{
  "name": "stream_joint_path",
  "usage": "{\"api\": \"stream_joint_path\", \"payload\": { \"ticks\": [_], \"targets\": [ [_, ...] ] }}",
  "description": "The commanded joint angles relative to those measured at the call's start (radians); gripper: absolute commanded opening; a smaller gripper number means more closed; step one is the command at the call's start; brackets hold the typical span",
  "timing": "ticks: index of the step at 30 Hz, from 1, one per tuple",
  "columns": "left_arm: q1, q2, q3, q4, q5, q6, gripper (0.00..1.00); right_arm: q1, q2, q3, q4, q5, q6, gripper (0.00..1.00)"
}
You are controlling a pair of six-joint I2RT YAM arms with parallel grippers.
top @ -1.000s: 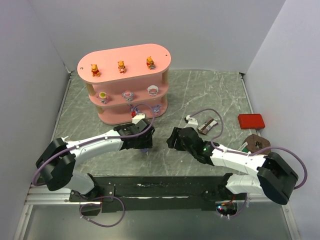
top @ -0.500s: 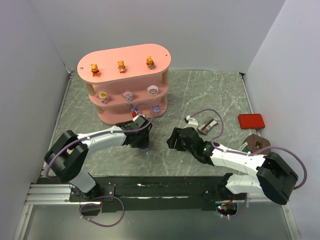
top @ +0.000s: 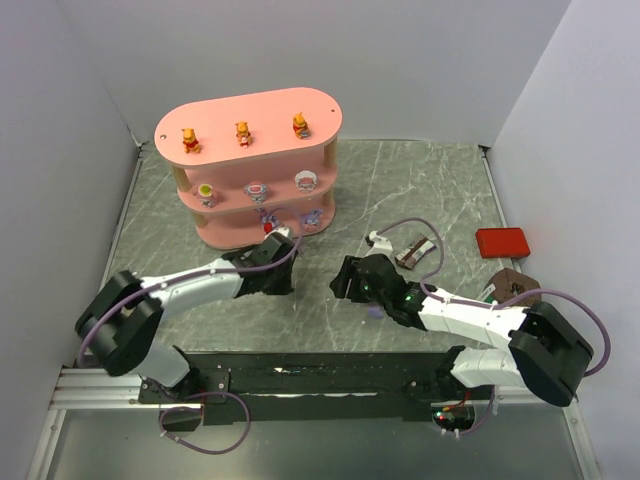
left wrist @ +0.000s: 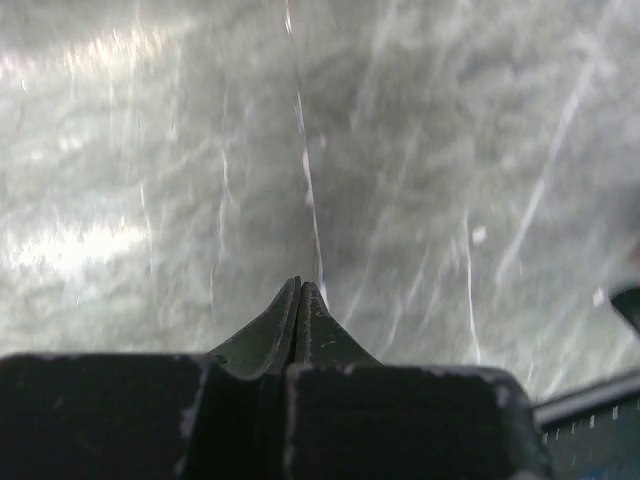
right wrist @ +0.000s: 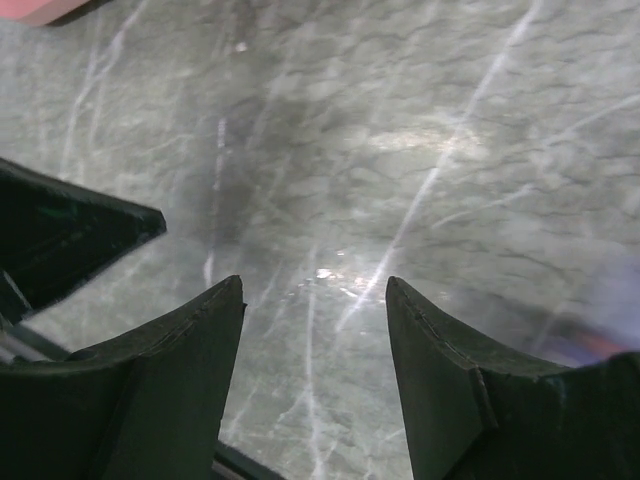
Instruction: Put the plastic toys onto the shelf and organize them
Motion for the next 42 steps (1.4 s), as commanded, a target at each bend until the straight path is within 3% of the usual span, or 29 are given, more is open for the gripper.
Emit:
{"api": "stream_joint_path", "payload": {
  "ticks": [1,5,8,14,18,23,25,29,37,40,42],
  "targets": [
    [-0.004,-0.158,-0.060,0.101,0.052,0.051,0.01,-0.006,-0.018,-0.017,0.083,-0.063,-0.013,0.67],
    [-0.004,-0.162,-0.061,0.067,0.029,0.049,0.01,-0.014,0.007,0.030,0.003,-0.014,-0.003,0.68],
    [-0.006,-0.160,-0.080,0.095,0.064,0.040,0.11,-0.018,0.013,0.063,-0.168,0.145,0.080,0.67],
    [-0.010,-0.151,-0.087,0.153,0.107,0.043,0.24,-0.061,-0.077,0.095,-0.559,0.424,0.337,0.81],
    [-0.012,-0.156,-0.092,0.191,0.122,0.058,0.32,-0.123,-0.123,0.112,-0.806,0.500,0.506,0.92],
    [-0.010,-0.163,-0.103,0.224,0.135,0.072,0.38,-0.208,-0.143,0.150,-1.041,0.536,0.667,0.93],
    [-0.012,-0.168,-0.110,0.239,0.136,0.073,0.41,-0.271,-0.143,0.144,-1.037,0.502,0.657,0.95],
    [-0.012,-0.173,-0.114,0.244,0.127,0.072,0.45,-0.391,-0.178,0.029,-0.847,0.316,0.521,0.93],
    [-0.012,-0.206,-0.120,0.237,0.125,0.066,0.51,-0.413,-0.125,-0.051,-0.649,0.166,0.473,0.84],
    [-0.012,-0.205,-0.123,0.236,0.124,0.063,0.53,-0.413,-0.110,-0.084,-0.585,0.145,0.459,0.71],
    [-0.012,-0.206,-0.127,0.242,0.133,0.060,0.55,-0.411,-0.108,-0.097,-0.555,0.142,0.449,0.47]
  ]
}}
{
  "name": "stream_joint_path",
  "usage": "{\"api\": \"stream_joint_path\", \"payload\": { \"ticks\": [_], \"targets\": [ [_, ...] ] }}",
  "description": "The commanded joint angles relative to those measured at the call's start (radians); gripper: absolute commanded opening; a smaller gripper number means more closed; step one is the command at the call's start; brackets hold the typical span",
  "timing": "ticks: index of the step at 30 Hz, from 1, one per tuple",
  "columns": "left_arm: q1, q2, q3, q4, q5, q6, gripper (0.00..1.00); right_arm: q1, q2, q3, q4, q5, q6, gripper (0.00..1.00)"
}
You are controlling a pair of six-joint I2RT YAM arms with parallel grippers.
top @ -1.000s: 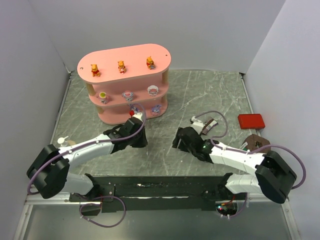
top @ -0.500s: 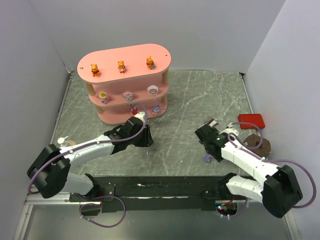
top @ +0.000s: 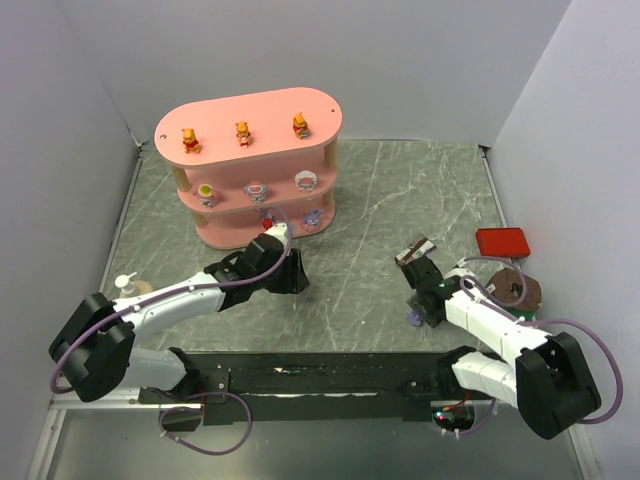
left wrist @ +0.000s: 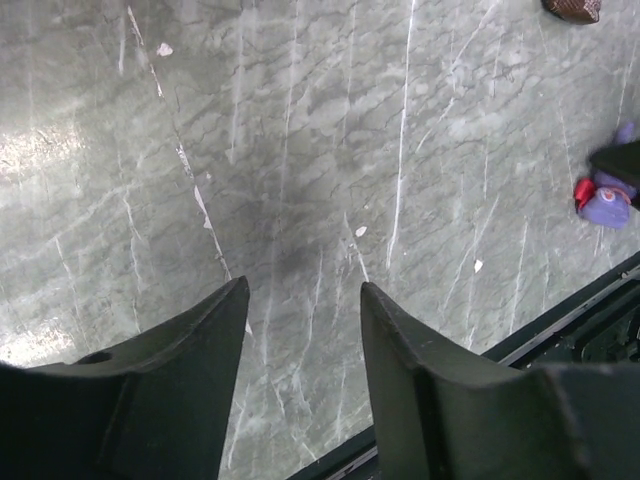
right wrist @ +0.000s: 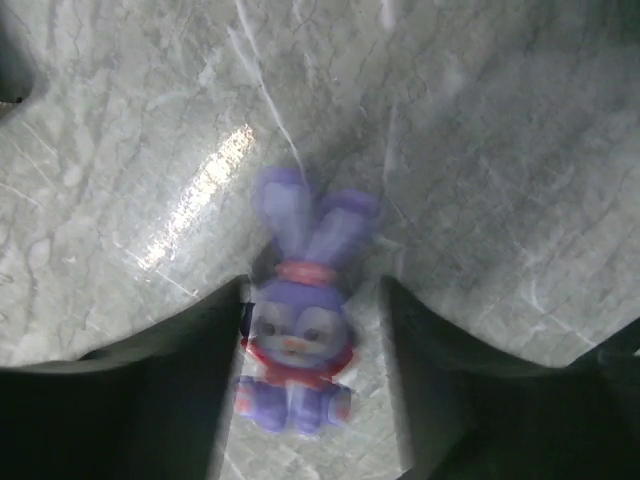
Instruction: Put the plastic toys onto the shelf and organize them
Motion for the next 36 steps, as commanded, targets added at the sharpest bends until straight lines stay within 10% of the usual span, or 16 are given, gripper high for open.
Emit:
{"api": "stream_joint_path", "payload": {
  "ticks": [1,4,21,36],
  "targets": [
    [-0.004,-0.022,-0.008,0.037,0.018,0.002,0.56,-0.003,0.021,-0.059,0.219,-0.089,-0.016,0.37],
    [-0.004,-0.019,-0.012,0.053,0.059,0.003,0.58,0.006,-0.005,-0.066,0.279,-0.087,-0.091,0.00],
    [-0.163,-0.015,-0.060,0.487,0.294,-0.038,0.80,0.486,-0.219,0.093,0.589,0.066,-0.425,0.00],
    [-0.228,-0.048,-0.066,0.634,0.047,-0.081,0.86,0.549,-0.266,0.178,0.569,-0.041,-0.339,0.00]
  ]
}}
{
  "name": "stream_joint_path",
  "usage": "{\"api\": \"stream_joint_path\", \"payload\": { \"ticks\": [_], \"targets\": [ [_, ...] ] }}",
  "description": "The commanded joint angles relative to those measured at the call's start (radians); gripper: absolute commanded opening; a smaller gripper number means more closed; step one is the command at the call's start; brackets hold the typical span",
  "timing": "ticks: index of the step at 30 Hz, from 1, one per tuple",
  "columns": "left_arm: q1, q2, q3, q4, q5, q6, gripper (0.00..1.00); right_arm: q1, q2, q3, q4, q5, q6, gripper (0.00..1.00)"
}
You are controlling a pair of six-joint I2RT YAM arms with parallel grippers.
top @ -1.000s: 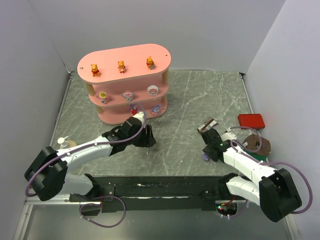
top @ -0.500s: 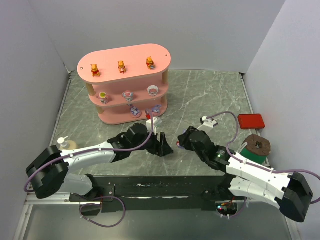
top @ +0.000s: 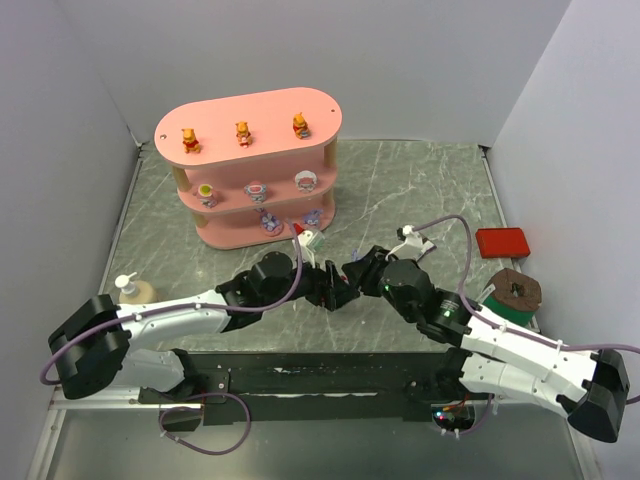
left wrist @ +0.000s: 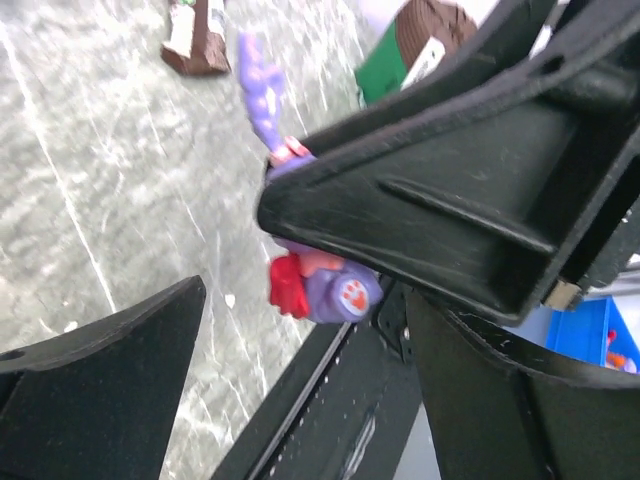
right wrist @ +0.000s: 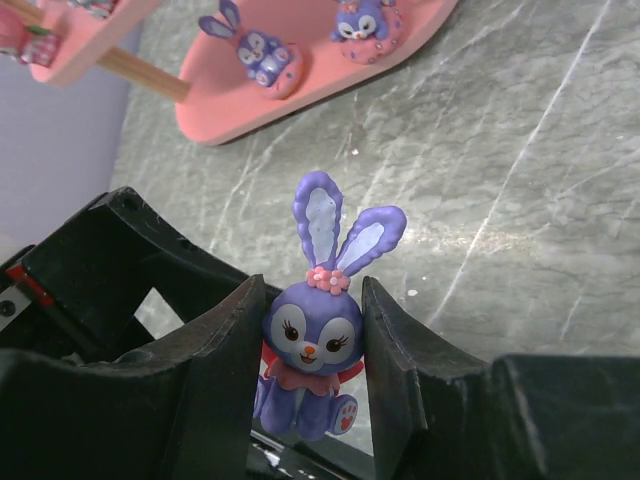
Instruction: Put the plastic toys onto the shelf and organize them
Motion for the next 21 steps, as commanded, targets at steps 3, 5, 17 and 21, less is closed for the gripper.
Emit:
{"api": "stream_joint_path", "payload": {
  "ticks": [3,5,17,21],
  "targets": [
    [-0.002,-0.025,-0.017,0.164,-0.102,-0.050,0.80,0.017,-0.028,0.044,0.047,-0.064,0.028,0.00],
    [-0.003,-0.022,-0.020,0.177,-0.106,-0.048,0.74,0.020,-0.023,0.051,0.044,-0.083,0.036,0.00],
    [-0.002,-0.073,-0.043,0.164,-0.074,0.068,0.04,0.020,-0.011,0.086,-0.007,-0.149,0.036,0.31],
    [-0.002,-0.125,-0.086,0.165,-0.041,0.131,0.01,0.020,-0.036,0.089,-0.018,-0.146,0.005,0.66]
  ]
}}
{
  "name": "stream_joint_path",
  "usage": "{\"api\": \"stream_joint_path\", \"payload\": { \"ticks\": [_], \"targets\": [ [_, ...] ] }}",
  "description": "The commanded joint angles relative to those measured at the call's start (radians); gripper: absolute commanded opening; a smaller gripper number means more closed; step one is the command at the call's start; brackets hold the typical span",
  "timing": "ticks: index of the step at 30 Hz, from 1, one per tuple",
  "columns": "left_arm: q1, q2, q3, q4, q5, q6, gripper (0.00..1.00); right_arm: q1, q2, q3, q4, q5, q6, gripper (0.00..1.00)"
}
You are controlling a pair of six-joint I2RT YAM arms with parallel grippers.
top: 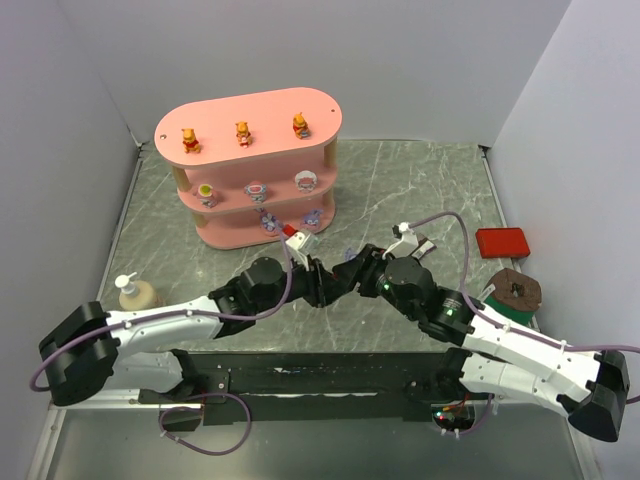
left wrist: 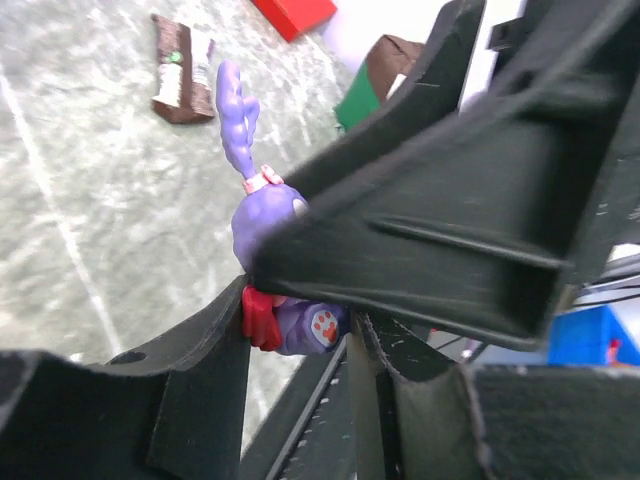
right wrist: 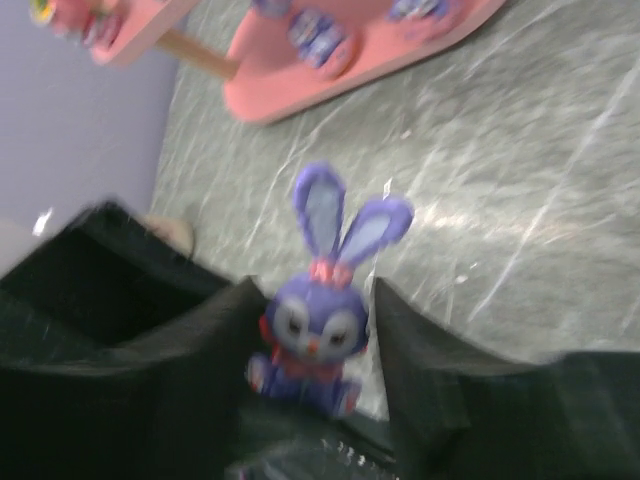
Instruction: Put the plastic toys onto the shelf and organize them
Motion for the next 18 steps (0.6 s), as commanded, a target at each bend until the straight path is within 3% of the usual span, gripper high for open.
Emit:
{"api": "stream_joint_path", "payload": {
  "ticks": [1,6,18],
  "targets": [
    [0.015,-0.081,-0.046,0.062,0.000,0.115,0.01,0.016,-0.046,0.048,-0.008,-0.062,-0.032,0.73],
    [0.013,-0.185,-0.103,0.051,0.002,0.186,0.01,0.016,-0.072,0.033,0.060,-0.096,-0.076,0.78],
    [0.004,-0.403,-0.155,-0.139,-0.130,0.376,0.01,0.013,0.087,0.140,0.113,-0.315,-0.179,0.71]
  ]
}}
